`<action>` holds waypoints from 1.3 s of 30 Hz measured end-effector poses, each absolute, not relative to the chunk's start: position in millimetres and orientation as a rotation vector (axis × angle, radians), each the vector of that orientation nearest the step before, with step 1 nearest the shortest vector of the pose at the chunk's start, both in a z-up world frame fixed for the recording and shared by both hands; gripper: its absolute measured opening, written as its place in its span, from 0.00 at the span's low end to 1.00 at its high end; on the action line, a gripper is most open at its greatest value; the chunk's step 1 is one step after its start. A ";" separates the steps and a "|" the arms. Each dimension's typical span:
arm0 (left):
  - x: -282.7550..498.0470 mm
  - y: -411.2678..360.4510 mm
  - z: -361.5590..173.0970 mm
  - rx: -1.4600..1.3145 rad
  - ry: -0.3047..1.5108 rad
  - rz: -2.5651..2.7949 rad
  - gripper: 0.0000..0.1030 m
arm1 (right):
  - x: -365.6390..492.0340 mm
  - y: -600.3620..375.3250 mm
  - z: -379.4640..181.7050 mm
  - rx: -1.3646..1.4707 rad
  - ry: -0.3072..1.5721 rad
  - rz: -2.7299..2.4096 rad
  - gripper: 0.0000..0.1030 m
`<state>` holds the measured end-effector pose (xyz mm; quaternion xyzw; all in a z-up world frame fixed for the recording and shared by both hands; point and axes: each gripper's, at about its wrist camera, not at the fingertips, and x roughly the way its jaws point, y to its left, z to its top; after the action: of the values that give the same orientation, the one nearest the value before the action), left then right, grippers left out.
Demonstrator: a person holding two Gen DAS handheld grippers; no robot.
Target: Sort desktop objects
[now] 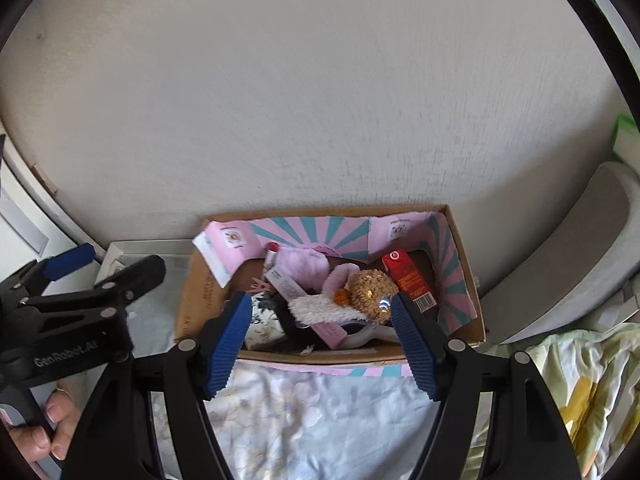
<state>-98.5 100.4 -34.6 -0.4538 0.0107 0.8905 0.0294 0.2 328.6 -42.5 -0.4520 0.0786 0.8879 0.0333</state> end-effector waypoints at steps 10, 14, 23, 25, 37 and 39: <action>-63.3 62.4 23.6 -1.289 0.003 2.823 0.99 | 20.5 296.1 16.1 -1.269 0.171 2.808 0.66; -53.0 55.4 39.8 -1.243 -0.003 2.841 0.99 | 25.5 287.6 29.1 -1.234 0.156 2.834 0.66; -39.8 49.3 57.8 -1.173 0.004 2.872 0.99 | 34.1 279.4 42.9 -1.173 0.145 2.854 0.66; -38.5 48.9 59.5 -1.161 -0.004 2.870 0.99 | 35.0 278.8 43.2 -1.172 0.146 2.853 0.66; -32.1 47.5 60.1 -1.129 -0.001 2.885 0.99 | 34.9 278.0 42.5 -1.177 0.138 2.849 0.66; -31.2 46.9 59.9 -1.128 -0.002 2.886 0.99 | 35.0 277.7 42.2 -1.179 0.136 2.848 0.66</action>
<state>-31.2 46.9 59.9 -0.3639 -0.0006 0.9312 0.0216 35.0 277.7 42.2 -0.3821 0.0441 0.9226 0.0282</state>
